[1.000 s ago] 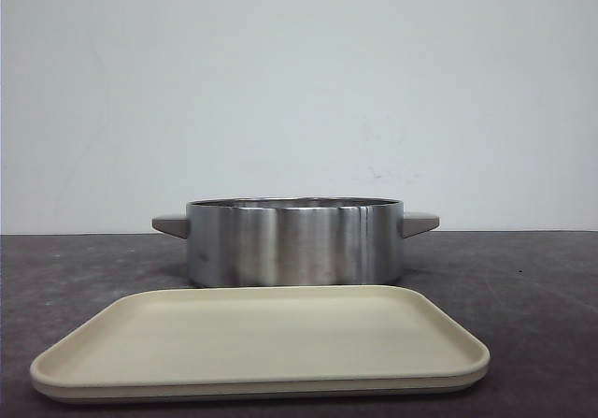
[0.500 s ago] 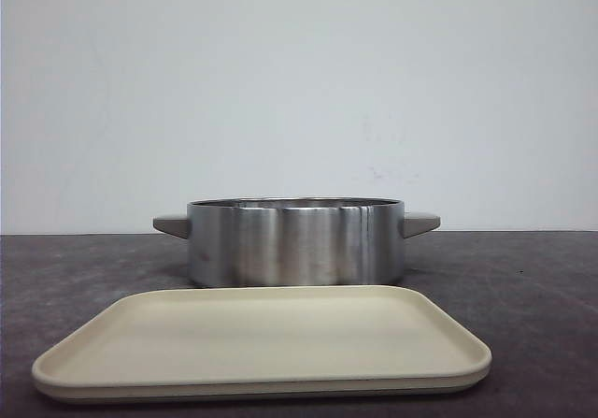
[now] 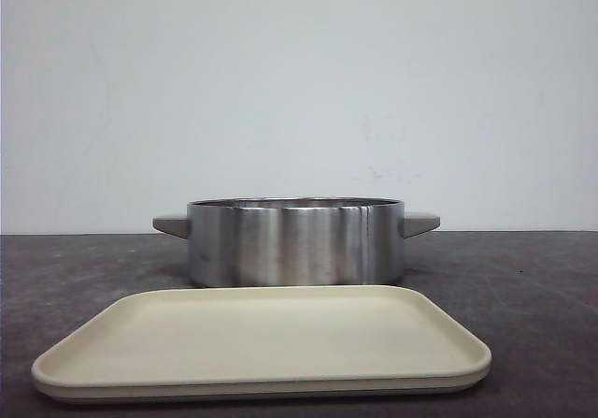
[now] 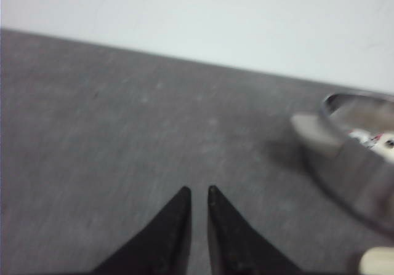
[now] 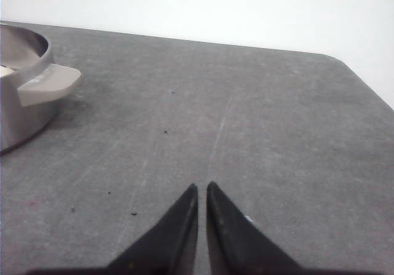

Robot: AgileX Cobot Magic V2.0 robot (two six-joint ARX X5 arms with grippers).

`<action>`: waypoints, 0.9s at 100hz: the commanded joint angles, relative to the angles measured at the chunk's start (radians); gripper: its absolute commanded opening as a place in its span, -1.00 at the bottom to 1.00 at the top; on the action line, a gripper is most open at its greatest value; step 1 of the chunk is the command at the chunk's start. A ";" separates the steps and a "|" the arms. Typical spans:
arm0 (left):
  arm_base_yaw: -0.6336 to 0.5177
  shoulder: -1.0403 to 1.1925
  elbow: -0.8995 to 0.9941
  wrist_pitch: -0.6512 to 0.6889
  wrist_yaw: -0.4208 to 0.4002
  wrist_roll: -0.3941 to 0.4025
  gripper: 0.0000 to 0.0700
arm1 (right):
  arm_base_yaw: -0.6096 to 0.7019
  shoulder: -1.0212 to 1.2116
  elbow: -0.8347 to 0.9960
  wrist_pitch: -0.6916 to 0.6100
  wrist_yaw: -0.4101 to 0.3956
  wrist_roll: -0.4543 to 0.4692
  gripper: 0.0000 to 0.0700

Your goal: Steam buns

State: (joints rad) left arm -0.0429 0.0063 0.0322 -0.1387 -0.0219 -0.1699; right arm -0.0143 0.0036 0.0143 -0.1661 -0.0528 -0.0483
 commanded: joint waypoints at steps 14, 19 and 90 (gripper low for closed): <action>0.018 -0.003 -0.019 -0.011 -0.047 0.073 -1.00 | -0.001 0.000 -0.002 0.014 0.001 -0.005 -0.95; 0.025 -0.003 -0.019 -0.035 -0.057 0.080 -1.00 | -0.001 0.000 -0.002 0.014 0.001 -0.005 -0.95; 0.063 -0.002 -0.018 -0.048 -0.056 0.121 -1.00 | -0.001 0.000 -0.002 0.015 0.000 -0.005 -0.95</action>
State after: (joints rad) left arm 0.0177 0.0040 0.0322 -0.1818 -0.0753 -0.0616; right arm -0.0143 0.0036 0.0143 -0.1650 -0.0528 -0.0483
